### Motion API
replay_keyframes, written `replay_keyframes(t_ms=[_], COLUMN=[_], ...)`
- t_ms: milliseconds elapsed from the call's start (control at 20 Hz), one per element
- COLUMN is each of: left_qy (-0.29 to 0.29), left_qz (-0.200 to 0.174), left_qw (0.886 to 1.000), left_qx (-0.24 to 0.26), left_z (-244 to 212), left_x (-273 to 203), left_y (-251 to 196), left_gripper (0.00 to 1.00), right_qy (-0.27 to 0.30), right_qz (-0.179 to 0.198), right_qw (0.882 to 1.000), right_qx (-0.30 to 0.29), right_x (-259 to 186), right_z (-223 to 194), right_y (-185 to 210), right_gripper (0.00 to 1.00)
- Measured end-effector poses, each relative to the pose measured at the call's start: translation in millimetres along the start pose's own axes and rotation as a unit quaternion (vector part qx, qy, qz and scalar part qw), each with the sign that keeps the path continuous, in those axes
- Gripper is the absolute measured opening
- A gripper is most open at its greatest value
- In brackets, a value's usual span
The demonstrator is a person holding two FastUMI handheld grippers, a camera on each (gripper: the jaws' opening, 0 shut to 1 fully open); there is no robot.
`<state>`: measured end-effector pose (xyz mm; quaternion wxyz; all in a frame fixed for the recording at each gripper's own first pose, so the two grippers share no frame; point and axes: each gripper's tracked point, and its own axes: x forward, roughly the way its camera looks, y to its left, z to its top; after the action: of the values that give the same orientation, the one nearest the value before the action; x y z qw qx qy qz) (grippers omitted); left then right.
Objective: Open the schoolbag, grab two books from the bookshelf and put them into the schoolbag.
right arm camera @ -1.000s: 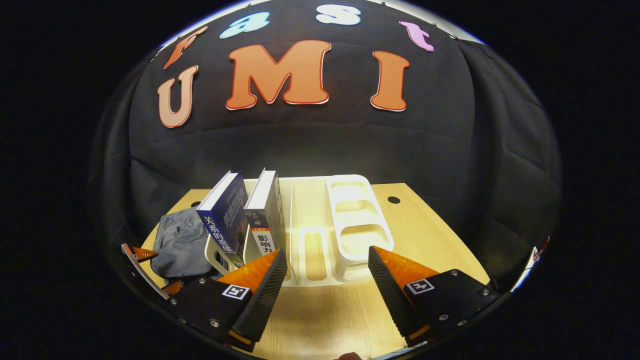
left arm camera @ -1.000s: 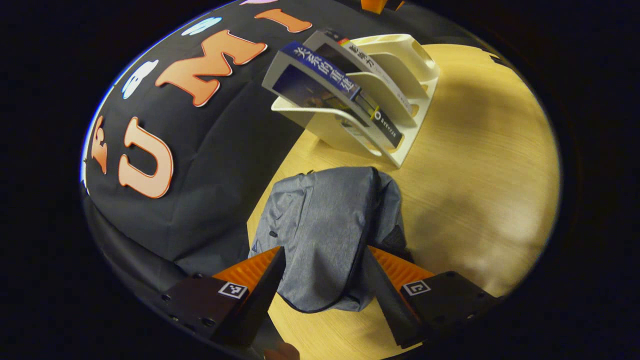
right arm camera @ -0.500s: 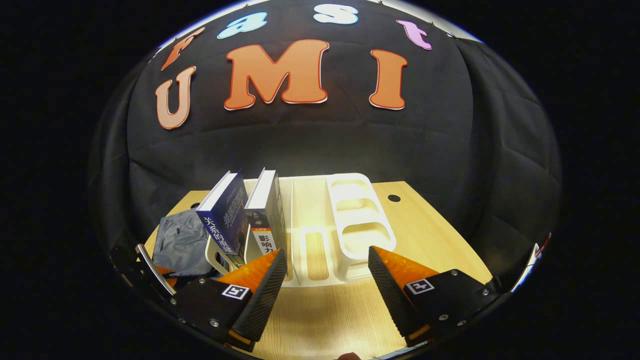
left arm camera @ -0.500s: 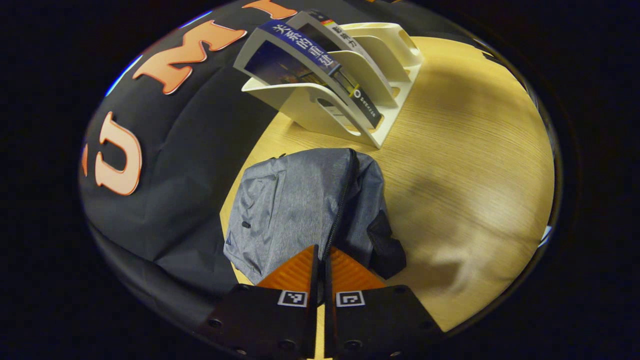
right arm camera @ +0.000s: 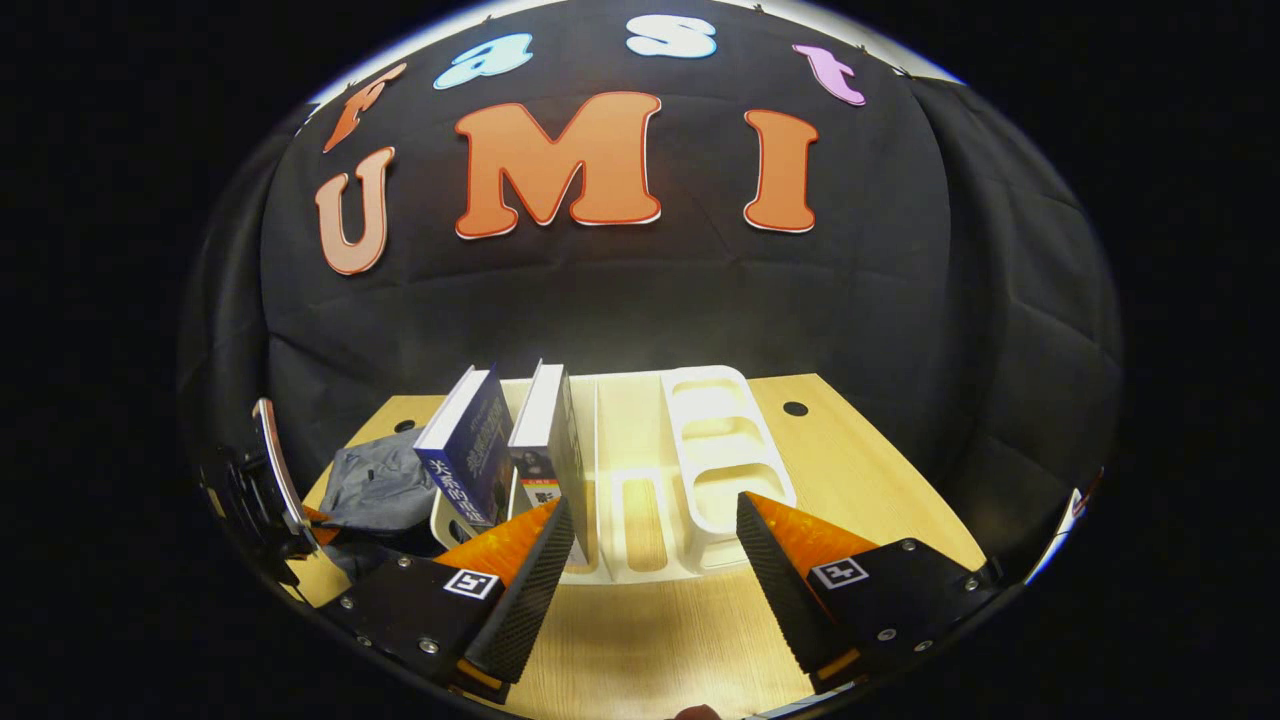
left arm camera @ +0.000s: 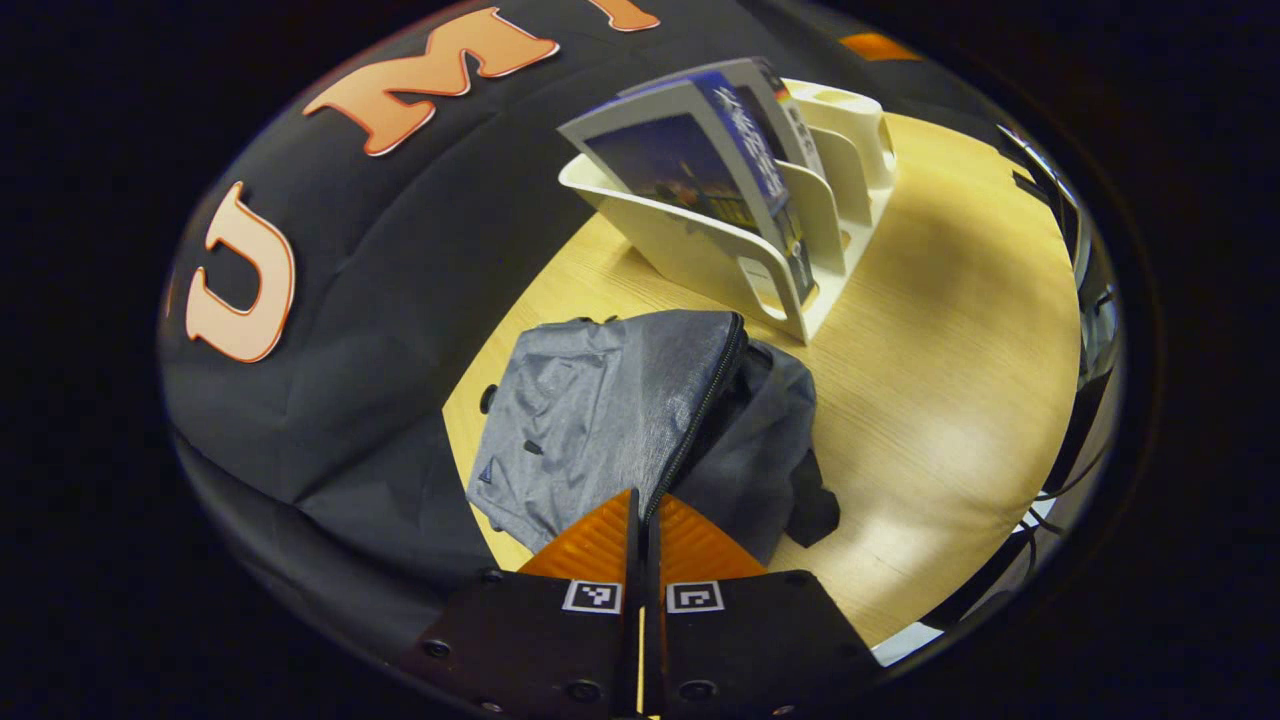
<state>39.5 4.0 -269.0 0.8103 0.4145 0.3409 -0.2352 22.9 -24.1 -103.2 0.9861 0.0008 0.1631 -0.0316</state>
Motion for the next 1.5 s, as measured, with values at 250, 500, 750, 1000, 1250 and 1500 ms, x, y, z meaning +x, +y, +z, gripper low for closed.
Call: replay_keyframes(t_ms=[250, 500, 750, 1000, 1250, 1500], left_qy=[-0.023, -0.046, -0.08, -0.121, -0.139, -0.149], left_qz=[0.011, -0.004, -0.03, -0.047, -0.051, -0.051], left_qw=[1.0, 0.998, 0.995, 0.99, 0.989, 0.987], left_qx=[0.005, 0.039, 0.056, 0.046, 0.021, 0.019], left_z=[23.3, 46.6, 59.2, 73.5, 81.9, 85.8], left_x=[-25.2, -37.4, -41.4, -52.3, -43.9, -39.5], left_y=[66.1, 112.9, 150.1, 182.3, 194.9, 198.5], left_gripper=[0.02, 0.02, 0.02, 0.02, 0.02, 0.02], right_qy=[-0.01, 0.003, 0.01, 0.033, 0.077, 0.178], right_qz=[0.006, -0.008, -0.032, -0.024, 0.033, 0.08], right_qw=[1.0, 1.0, 0.998, 0.999, 0.996, 0.981], right_qx=[0.011, 0.025, 0.043, 0.034, 0.036, -0.007], right_x=[-0.5, -8.9, -37.4, -68.2, -61.2, -14.9], right_z=[18.3, 23.2, 24.0, 38.7, 82.9, 106.3], right_y=[8.4, 22.6, 56.7, 89.3, 123.7, 165.3], right_gripper=[0.98, 0.98, 0.98, 0.98, 0.97, 0.98])
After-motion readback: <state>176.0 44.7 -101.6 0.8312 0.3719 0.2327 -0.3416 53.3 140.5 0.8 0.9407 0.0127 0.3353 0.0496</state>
